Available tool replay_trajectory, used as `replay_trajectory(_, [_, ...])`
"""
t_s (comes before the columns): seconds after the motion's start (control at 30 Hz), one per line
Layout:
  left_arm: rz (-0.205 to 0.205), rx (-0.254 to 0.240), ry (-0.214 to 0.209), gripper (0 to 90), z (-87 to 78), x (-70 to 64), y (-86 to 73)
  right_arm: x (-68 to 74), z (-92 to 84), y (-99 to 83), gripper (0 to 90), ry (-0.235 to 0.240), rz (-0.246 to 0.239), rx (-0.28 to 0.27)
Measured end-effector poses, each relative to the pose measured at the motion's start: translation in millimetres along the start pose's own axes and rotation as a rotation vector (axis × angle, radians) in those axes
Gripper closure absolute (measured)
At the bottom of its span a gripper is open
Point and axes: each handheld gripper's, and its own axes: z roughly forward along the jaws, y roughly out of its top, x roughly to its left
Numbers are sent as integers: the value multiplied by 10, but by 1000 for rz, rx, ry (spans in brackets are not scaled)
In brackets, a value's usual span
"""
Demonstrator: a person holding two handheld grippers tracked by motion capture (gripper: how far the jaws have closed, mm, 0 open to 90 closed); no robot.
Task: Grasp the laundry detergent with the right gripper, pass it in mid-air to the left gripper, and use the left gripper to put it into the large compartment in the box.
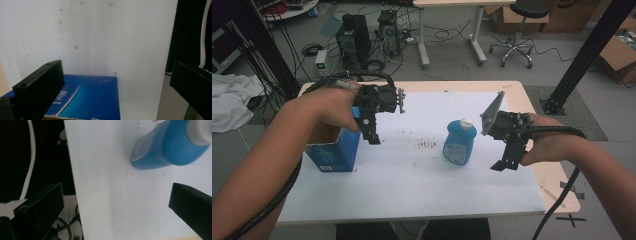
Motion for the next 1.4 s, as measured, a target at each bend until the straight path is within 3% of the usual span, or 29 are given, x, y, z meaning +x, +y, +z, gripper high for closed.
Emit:
replay_trajectory(0.17, [5,0,0,1,13,-15,-7,-84,10,-185,0,-35,66,-93])
replay_trajectory(0.53, [8,-8,0,1,25,-60,-30,-219,157,-480,0,-65,165,-216])
replay_trajectory(0.73, [7,-6,2,1,13,-79,-49,-292,327,-624,0,-105,195,-313])
replay_trajectory(1.13, [14,-8,5,1,10,-116,-68,-392,785,-801,0,-107,273,-496])
replay_trajectory(1.4, [12,-14,4,1,29,-136,-106,-422,970,-826,0,-130,272,-597])
